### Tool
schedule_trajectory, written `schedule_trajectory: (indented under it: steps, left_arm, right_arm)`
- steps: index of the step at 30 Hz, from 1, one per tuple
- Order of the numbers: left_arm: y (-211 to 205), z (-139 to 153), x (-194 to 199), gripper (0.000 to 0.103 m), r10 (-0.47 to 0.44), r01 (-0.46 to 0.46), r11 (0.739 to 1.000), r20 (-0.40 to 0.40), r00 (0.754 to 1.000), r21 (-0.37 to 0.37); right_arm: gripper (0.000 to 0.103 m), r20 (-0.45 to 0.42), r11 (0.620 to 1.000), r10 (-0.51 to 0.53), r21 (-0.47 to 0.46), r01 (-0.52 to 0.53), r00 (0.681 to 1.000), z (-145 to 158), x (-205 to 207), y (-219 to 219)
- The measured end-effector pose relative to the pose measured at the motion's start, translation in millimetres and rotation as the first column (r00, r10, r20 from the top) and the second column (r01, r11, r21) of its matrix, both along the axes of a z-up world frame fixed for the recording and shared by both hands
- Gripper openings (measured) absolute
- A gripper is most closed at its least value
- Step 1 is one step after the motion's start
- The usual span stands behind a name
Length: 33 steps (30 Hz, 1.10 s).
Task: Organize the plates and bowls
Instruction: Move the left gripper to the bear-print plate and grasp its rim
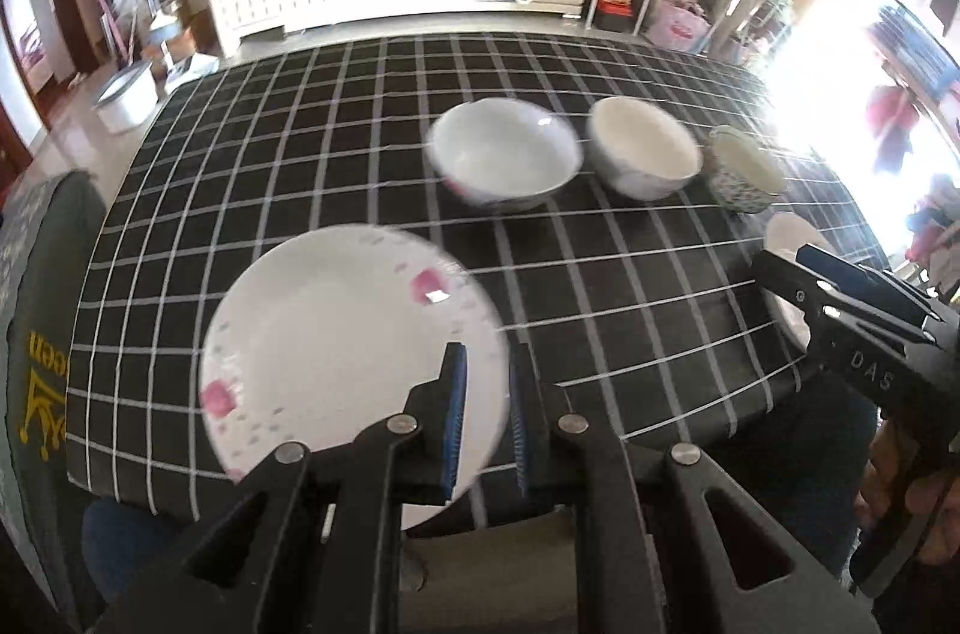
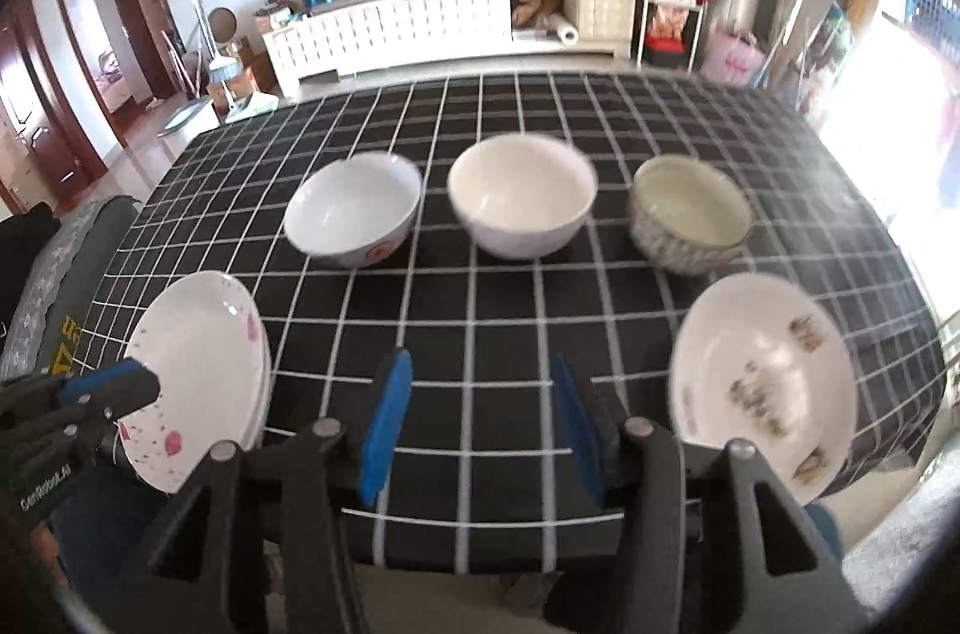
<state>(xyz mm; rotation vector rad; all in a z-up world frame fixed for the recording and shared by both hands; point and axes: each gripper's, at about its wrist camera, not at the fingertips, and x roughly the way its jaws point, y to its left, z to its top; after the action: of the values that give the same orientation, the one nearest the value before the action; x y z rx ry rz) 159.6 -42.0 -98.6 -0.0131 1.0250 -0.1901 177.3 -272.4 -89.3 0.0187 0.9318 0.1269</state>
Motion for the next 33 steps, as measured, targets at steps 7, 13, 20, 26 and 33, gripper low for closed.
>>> schedule_trajectory:
  steps: [7, 13, 20, 26, 33]
  left_arm:
    - [-65, 12, 10, 0.012, -0.094, 0.094, 0.995, 0.006, 0.996, -0.01]
    - [-122, 17, 21, 0.018, -0.183, 0.183, 0.983, -0.002, 0.983, -0.023]
    - [-180, 7, 41, 0.018, -0.253, 0.252, 0.967, -0.029, 0.967, -0.027]
    - [-219, -14, 60, 0.018, -0.285, 0.28, 0.958, -0.089, 0.954, -0.061]
    - [-247, -53, 79, 0.018, -0.298, 0.29, 0.954, -0.162, 0.941, -0.076]
  right_arm:
    - [0.059, -0.049, 0.996, -0.063, 0.053, 0.066, 0.997, 8, 2, -55]
    - [0.062, -0.045, 0.985, -0.129, 0.106, 0.133, 0.991, 8, 2, -111]
    - [0.062, -0.077, 0.971, -0.221, 0.077, 0.227, 0.972, -5, 6, -171]
    - [0.062, -0.109, 0.96, -0.269, 0.048, 0.275, 0.957, -23, 12, -212]
    - [0.062, -0.146, 0.948, -0.313, 0.015, 0.319, 0.938, -52, 16, -240]
